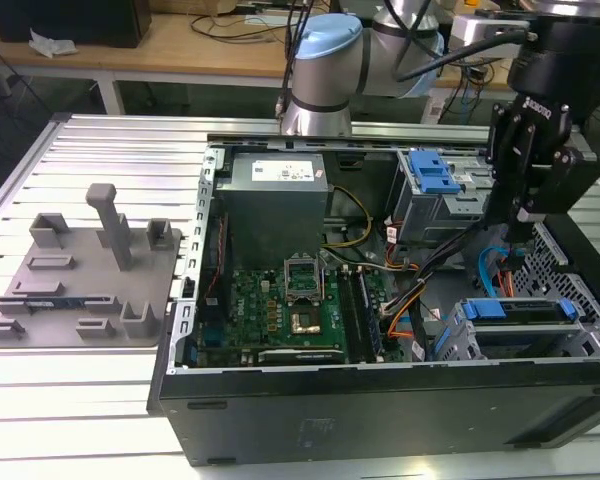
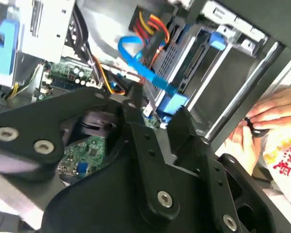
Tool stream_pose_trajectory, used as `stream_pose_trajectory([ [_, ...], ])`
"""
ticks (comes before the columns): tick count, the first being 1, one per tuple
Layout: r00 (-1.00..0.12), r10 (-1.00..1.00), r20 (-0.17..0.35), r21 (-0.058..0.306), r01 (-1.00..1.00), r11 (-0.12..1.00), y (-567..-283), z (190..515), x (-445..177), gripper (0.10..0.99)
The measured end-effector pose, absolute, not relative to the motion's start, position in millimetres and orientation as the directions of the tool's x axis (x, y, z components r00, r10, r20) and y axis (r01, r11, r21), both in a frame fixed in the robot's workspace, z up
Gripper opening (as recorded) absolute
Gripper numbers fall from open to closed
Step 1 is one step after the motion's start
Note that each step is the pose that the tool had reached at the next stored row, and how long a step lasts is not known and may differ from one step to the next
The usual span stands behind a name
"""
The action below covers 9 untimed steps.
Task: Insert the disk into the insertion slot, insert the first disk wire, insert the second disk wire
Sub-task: 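Insert the first disk wire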
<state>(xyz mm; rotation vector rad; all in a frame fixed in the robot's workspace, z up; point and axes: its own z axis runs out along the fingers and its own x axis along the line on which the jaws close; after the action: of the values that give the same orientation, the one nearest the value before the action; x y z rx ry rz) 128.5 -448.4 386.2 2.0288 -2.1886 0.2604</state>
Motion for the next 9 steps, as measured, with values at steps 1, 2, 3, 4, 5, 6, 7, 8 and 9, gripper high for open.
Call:
stream_pose_trajectory([
  [1, -0.076, -0.969, 0.235, -0.025, -0.997, 0.072, -445, 385, 135, 0.353],
  [2, -0.076, -0.967, 0.243, -0.023, -0.997, 0.072, -442, 384, 140, 0.353],
  [3, -0.075, -0.966, 0.248, -0.022, -0.997, 0.072, -441, 383, 143, 0.29],
  [4, -0.075, -0.964, 0.256, -0.021, -0.997, 0.072, -439, 382, 147, 0.29],
  [5, -0.074, -0.963, 0.261, -0.02, -0.997, 0.072, -437, 381, 151, 0.29],
  [6, -0.074, -0.961, 0.267, -0.019, -0.997, 0.072, -435, 380, 155, 0.29],
  [7, -0.073, -0.958, 0.277, -0.018, -0.997, 0.07, -433, 379, 158, 0.29],
  [8, -0.071, -0.956, 0.286, -0.018, -0.997, 0.069, -430, 377, 160, 0.29],
  [9, -0.071, -0.953, 0.294, -0.019, -0.997, 0.068, -424, 374, 163, 0.29],
])
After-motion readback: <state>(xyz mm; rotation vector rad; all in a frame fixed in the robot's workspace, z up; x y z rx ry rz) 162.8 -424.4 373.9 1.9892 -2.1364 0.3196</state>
